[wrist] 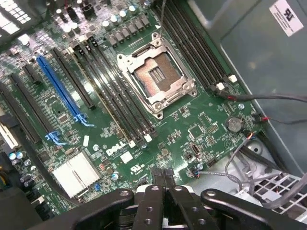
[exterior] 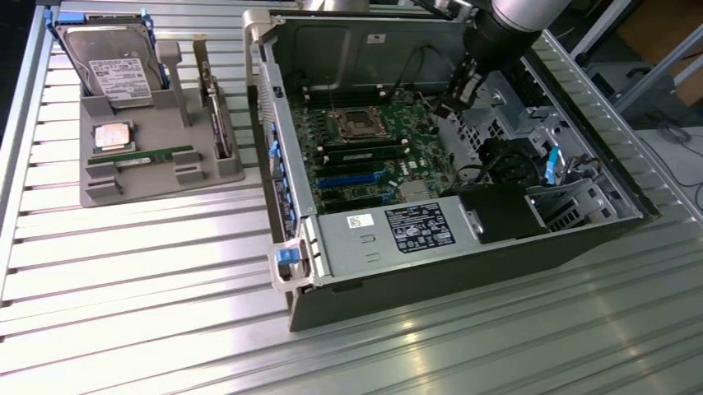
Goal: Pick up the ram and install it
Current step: 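Press down the ram until it locks into place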
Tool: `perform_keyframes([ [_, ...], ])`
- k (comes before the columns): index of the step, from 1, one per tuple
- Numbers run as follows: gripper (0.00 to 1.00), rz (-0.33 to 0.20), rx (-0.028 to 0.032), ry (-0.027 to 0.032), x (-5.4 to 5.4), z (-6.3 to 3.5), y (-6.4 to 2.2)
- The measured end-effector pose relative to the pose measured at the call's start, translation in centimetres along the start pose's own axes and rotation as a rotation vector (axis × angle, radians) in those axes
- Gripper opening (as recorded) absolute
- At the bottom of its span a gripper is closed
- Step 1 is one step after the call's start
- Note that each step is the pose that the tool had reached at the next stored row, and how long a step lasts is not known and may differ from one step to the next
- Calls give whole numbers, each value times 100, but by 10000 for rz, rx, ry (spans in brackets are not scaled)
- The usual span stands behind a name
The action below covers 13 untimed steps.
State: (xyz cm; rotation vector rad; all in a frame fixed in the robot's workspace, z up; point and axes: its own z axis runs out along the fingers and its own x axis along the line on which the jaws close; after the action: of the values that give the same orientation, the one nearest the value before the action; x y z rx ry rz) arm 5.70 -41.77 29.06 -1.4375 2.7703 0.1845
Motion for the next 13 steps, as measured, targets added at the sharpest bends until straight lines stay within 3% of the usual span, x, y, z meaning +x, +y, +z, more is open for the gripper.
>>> perform_keyframes([
  [13, 10, 2512, 198, -209, 0, 0, 0],
])
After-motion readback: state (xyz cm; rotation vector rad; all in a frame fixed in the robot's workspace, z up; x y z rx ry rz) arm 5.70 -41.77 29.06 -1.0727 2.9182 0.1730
